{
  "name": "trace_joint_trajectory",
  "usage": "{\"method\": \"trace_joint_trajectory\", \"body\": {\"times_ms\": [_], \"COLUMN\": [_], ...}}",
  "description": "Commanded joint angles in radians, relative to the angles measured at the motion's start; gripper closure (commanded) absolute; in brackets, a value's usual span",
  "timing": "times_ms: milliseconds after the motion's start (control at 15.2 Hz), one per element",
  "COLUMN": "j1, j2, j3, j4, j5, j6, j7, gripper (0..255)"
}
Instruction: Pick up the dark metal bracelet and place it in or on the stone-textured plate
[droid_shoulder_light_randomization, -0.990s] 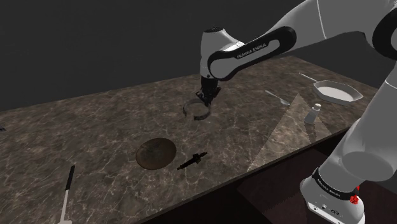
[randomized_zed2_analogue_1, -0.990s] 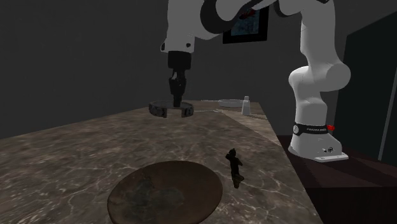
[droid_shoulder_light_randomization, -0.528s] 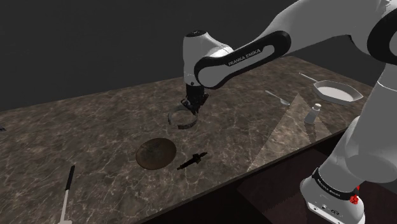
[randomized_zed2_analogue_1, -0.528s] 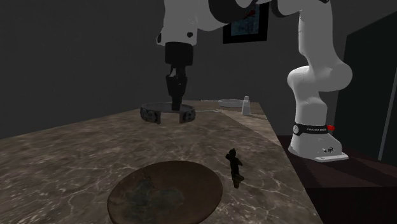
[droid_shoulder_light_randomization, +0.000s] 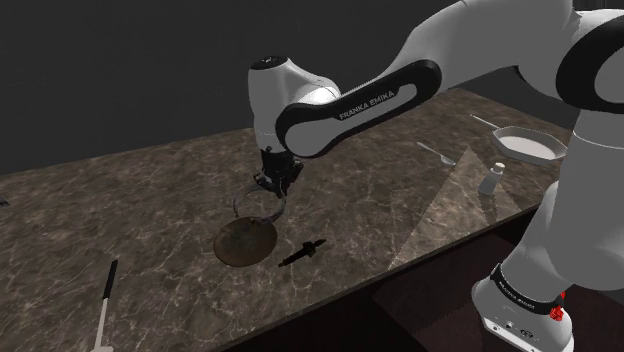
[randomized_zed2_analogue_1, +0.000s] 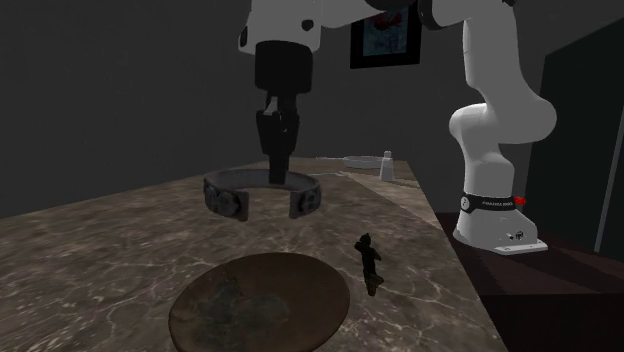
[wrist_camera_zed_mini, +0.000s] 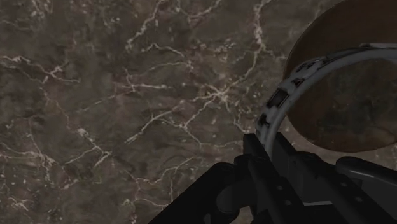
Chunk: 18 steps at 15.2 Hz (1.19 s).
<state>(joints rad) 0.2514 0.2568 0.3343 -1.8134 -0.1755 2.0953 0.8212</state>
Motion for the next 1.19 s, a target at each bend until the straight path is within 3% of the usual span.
{"method": "trace_joint_trajectory", "body": {"times_ms": [0, 198, 1122], "j1": [0.034, 0.086, 0.094], "j2": [0.035, 0.096, 0.170], "j3": [0.012, 0.024, 0.006], "j4": [0.056, 0.144, 0.057], "j5": [-0.016, -0.042, -0.083], "j6": [-0.028, -0.065, 0.091], "j7": [0.048, 0.110, 0.145], "gripper": [255, 255, 255]}}
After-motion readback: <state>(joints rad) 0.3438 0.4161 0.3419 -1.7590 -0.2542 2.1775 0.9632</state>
